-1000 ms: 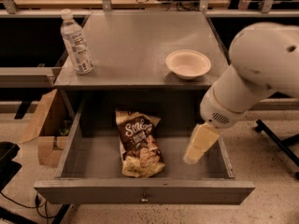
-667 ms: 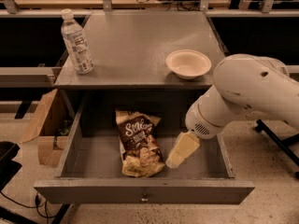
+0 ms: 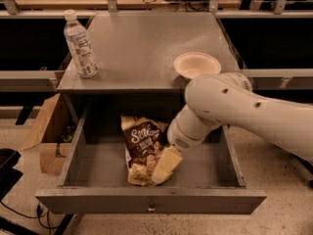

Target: Pick brown chip bag from top drawer and place on counter

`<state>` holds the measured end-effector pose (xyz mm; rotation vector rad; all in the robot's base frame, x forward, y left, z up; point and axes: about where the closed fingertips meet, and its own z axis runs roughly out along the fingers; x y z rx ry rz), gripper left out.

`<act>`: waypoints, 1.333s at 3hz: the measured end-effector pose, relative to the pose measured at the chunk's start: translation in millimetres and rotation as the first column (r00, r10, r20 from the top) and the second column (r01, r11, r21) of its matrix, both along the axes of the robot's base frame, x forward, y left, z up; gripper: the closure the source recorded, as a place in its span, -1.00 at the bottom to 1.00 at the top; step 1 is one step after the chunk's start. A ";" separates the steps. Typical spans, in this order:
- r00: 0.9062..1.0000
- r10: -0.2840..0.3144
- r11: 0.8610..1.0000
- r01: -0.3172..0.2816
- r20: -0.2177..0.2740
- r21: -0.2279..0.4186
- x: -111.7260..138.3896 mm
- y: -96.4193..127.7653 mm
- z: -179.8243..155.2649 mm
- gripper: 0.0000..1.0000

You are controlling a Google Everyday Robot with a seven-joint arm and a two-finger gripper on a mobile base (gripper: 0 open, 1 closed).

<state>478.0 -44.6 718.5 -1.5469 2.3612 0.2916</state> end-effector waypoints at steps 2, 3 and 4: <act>0.996 0.053 0.996 -0.047 -0.068 0.081 21.6 78.8 -66.1 -0.63; 0.994 0.084 0.992 -0.077 -0.068 0.095 24.5 102.1 -87.0 -0.18; 0.992 0.103 0.990 -0.096 -0.067 0.103 25.3 113.5 -95.1 0.30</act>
Offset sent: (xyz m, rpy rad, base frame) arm 0.0327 0.1169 -0.1013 0.1212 0.1045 0.0686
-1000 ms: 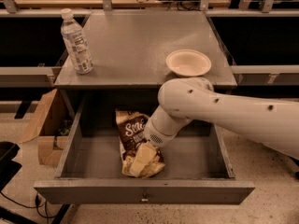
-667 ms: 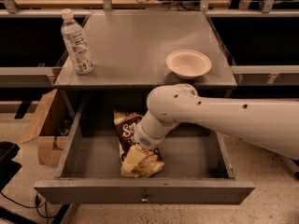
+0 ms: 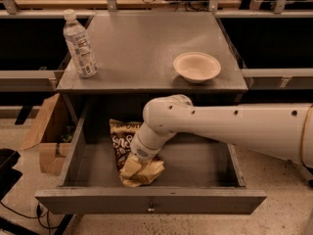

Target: Pick brown chip bag from top drawer and place on counter

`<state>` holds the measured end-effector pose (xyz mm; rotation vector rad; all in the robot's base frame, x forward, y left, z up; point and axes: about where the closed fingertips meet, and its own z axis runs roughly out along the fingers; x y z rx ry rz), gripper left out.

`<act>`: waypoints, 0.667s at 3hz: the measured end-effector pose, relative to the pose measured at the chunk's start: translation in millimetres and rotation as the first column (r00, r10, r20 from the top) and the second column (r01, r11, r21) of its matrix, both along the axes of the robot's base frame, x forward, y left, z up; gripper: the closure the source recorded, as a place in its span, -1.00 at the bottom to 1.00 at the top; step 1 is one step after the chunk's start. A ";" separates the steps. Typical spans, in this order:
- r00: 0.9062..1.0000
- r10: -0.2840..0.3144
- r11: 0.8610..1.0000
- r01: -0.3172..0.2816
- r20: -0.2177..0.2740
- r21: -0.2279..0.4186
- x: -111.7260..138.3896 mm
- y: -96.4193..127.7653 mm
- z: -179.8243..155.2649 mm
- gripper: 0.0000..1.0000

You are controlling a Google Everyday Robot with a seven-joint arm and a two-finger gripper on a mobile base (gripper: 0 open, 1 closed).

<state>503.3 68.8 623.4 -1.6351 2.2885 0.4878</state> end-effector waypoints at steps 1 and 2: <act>1.000 0.000 1.000 0.000 0.000 0.000 0.0 0.0 0.1 0.77; 1.000 0.000 1.000 0.000 0.000 0.000 0.0 0.0 4.2 1.00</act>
Offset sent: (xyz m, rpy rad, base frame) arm -0.0055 0.0101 0.0244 0.0038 -0.0622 0.0327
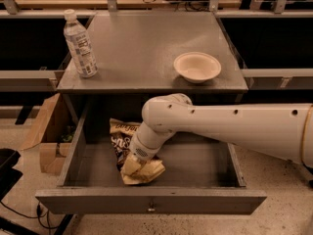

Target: Pick brown chip bag from top drawer and place on counter

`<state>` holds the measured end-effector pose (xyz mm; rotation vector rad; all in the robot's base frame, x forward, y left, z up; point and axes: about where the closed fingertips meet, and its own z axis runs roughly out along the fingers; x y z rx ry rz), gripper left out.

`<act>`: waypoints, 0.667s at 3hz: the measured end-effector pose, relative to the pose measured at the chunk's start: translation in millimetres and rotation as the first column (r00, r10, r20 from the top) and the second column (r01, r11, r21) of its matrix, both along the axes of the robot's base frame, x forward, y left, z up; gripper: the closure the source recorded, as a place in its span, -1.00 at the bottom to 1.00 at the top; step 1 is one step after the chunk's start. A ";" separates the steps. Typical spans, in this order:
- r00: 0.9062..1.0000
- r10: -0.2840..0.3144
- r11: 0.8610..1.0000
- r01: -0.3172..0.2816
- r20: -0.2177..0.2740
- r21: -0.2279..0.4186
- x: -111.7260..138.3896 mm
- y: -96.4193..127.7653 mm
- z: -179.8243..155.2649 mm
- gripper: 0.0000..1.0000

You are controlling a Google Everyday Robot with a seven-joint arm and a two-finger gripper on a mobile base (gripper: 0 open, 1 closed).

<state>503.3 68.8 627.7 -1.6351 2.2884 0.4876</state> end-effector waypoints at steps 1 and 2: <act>0.997 -0.009 1.000 0.009 0.073 0.001 -8.7 -14.3 37.8 1.00; 0.984 -0.025 1.000 0.027 0.177 -0.007 -37.9 -50.9 107.8 1.00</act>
Offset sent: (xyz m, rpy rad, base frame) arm -0.0802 -0.1205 0.2360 -0.0296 -0.3630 -0.0852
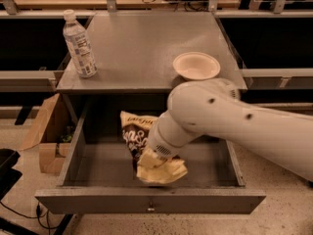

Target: Pick brown chip bag from top drawer and place on counter

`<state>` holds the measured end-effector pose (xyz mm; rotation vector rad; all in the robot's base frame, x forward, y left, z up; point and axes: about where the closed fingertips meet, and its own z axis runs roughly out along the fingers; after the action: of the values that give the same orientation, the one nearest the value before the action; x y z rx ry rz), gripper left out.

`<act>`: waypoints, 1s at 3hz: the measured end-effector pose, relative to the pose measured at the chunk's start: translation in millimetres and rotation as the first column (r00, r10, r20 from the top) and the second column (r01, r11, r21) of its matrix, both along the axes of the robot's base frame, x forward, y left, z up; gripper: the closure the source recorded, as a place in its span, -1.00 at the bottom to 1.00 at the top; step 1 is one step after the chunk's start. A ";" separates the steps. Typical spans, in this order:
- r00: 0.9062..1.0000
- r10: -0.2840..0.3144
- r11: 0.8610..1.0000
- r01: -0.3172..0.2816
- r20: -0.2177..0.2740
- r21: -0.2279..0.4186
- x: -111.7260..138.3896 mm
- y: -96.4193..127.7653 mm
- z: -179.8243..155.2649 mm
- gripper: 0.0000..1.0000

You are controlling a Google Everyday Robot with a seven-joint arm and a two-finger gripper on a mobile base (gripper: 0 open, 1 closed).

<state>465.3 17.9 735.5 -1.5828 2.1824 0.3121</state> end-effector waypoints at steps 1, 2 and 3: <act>0.996 -0.029 1.000 0.029 0.080 -0.005 -17.9 -38.7 69.6 1.00; 0.992 -0.057 0.998 0.056 0.110 0.009 -7.5 -72.1 133.4 1.00; 0.985 -0.093 0.995 0.089 0.144 0.039 18.3 -88.1 196.6 1.00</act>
Offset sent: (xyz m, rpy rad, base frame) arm 0.0220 -0.1139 0.2321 0.0489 -0.1704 -0.1021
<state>483.6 -70.2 932.1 -1.4366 2.1192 0.1967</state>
